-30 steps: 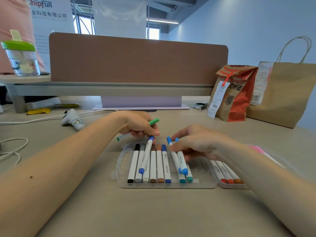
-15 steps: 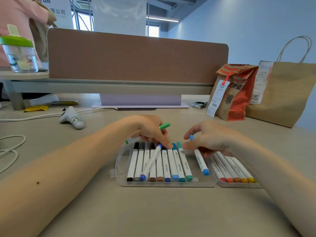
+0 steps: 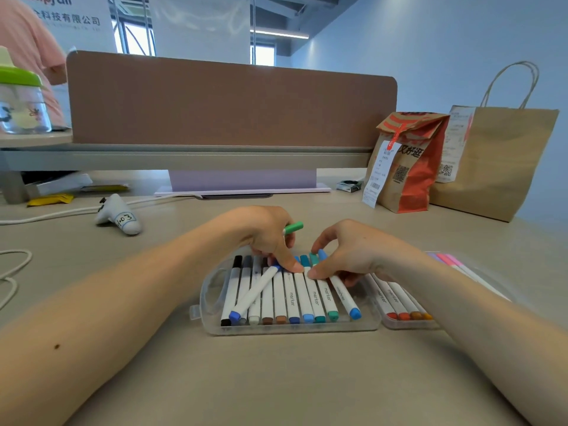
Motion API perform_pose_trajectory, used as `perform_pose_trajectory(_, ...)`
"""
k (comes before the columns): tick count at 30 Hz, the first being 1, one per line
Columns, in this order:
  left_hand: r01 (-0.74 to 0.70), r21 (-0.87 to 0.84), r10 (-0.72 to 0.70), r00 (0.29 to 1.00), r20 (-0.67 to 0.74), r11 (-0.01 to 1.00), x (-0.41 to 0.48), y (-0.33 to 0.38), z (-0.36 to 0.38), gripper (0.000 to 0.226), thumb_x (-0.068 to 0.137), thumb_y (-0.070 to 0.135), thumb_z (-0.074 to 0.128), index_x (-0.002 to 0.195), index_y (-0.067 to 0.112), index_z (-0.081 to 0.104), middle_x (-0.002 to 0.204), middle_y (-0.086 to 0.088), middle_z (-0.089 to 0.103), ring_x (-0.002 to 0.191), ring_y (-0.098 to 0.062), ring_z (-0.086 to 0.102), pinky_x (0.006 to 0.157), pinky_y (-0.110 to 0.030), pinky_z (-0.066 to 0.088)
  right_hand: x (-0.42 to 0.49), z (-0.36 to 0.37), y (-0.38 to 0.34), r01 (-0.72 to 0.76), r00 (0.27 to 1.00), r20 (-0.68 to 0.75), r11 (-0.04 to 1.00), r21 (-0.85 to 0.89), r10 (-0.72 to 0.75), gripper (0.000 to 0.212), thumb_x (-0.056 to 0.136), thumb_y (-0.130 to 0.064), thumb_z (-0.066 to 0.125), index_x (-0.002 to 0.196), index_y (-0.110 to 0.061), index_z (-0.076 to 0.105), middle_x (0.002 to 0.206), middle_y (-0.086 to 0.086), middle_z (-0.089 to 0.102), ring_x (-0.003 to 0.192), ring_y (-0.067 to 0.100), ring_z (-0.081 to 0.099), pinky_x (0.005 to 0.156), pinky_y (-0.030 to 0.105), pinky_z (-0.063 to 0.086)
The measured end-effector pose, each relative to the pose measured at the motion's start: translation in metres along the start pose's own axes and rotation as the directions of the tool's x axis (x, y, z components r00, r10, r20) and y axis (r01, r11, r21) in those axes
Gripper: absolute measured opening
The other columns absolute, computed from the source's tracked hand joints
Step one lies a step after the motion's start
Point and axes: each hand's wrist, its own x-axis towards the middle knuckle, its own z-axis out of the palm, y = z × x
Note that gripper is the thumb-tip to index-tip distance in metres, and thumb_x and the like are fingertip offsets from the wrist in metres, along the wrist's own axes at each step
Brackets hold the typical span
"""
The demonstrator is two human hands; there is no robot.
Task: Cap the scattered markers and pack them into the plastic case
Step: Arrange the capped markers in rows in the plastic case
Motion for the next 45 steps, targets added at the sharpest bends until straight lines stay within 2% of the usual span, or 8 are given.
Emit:
perform_pose_trajectory(10,0.023,-0.398,0.003,0.998,0.062,0.917,0.003,-0.025,-0.010,0.033,0.079,0.017,0.081,0.103,0.008,0.059,0.063,0.000,0.062,0.046,-0.007,0.044,0.040,-0.016,0.036,-0.022,-0.004,-0.006,0.106,0.993,0.050,0.992,-0.069,-0.102,0.050,0.065,-0.035,0.089,0.105,-0.027,0.059,0.085,0.003,0.071,0.064,0.013,0.070,0.059,0.024,0.058)
perform_pose_trajectory(16,0.021,-0.391,-0.007,0.999,0.039,0.920,0.002,-0.036,-0.018,0.022,0.084,0.022,0.076,0.097,0.011,0.064,0.062,0.004,0.060,0.044,-0.003,0.043,0.042,-0.015,0.034,-0.022,0.006,-0.018,0.119,0.993,0.035,0.925,-0.362,-0.114,0.066,0.065,-0.051,0.084,0.119,-0.026,0.053,0.091,-0.013,0.052,0.077,0.008,0.058,0.058,0.020,0.047)
perform_pose_trajectory(21,0.027,-0.371,0.003,0.997,0.081,0.928,0.004,-0.033,-0.014,0.013,0.090,0.021,0.070,0.096,0.011,0.064,0.070,-0.001,0.057,0.047,-0.005,0.042,0.044,-0.018,0.032,-0.018,0.009,-0.018,0.130,0.991,0.049,0.893,-0.430,-0.121,0.068,0.067,-0.052,0.083,0.123,-0.024,0.055,0.104,-0.007,0.057,0.080,0.009,0.055,0.058,0.020,0.043)
perform_pose_trajectory(28,0.007,-0.404,0.025,0.997,0.074,0.915,0.004,-0.030,-0.013,0.008,0.094,0.016,0.064,0.099,0.011,0.063,0.073,-0.003,0.057,0.049,-0.006,0.043,0.043,-0.017,0.033,-0.013,-0.010,0.001,0.013,1.000,-0.012,0.996,-0.083,-0.014,0.040,0.073,-0.033,0.086,0.105,-0.021,0.064,0.090,-0.004,0.067,0.067,0.006,0.065,0.047,0.015,0.049)
perform_pose_trajectory(32,0.014,-0.406,0.047,0.989,0.140,0.914,0.006,-0.028,-0.008,0.008,0.094,0.017,0.065,0.097,0.010,0.061,0.074,-0.006,0.059,0.050,-0.008,0.043,0.040,-0.017,0.033,-0.007,-0.001,0.002,-0.045,0.999,0.029,0.995,0.089,0.042,0.038,0.069,-0.028,0.089,0.098,-0.016,0.068,0.093,0.006,0.074,0.073,0.014,0.068,0.074,0.032,0.062)
perform_pose_trajectory(35,0.009,-0.412,0.054,0.989,0.141,0.911,0.007,-0.026,-0.003,0.008,0.094,0.017,0.064,0.096,0.009,0.061,0.068,-0.004,0.058,0.050,-0.008,0.044,0.041,-0.017,0.035,-0.005,0.008,-0.003,-0.047,0.999,0.004,0.990,0.130,0.047,0.038,0.068,-0.027,0.090,0.096,-0.015,0.067,0.088,0.005,0.072,0.073,0.013,0.066,0.064,0.025,0.059)
perform_pose_trajectory(39,0.008,-0.429,0.056,0.989,0.136,0.903,0.006,-0.026,-0.001,0.007,0.094,0.017,0.064,0.094,0.011,0.060,0.067,-0.002,0.061,0.051,-0.008,0.046,0.044,-0.017,0.037,-0.004,0.011,-0.003,-0.077,0.997,0.000,0.986,0.146,0.078,0.037,0.071,-0.021,0.087,0.099,-0.017,0.063,0.094,0.006,0.073,0.090,0.018,0.072,0.076,0.032,0.062)
perform_pose_trajectory(45,0.004,-0.436,0.058,0.990,0.130,0.900,0.006,-0.028,-0.001,0.008,0.094,0.018,0.064,0.093,0.012,0.060,0.072,-0.004,0.060,0.052,-0.008,0.046,0.046,-0.018,0.037,-0.004,0.011,0.001,-0.122,0.992,0.031,0.961,0.247,0.118,0.038,0.072,-0.009,0.085,0.103,-0.016,0.062,0.092,0.010,0.075,0.084,0.021,0.074,0.080,0.040,0.061)
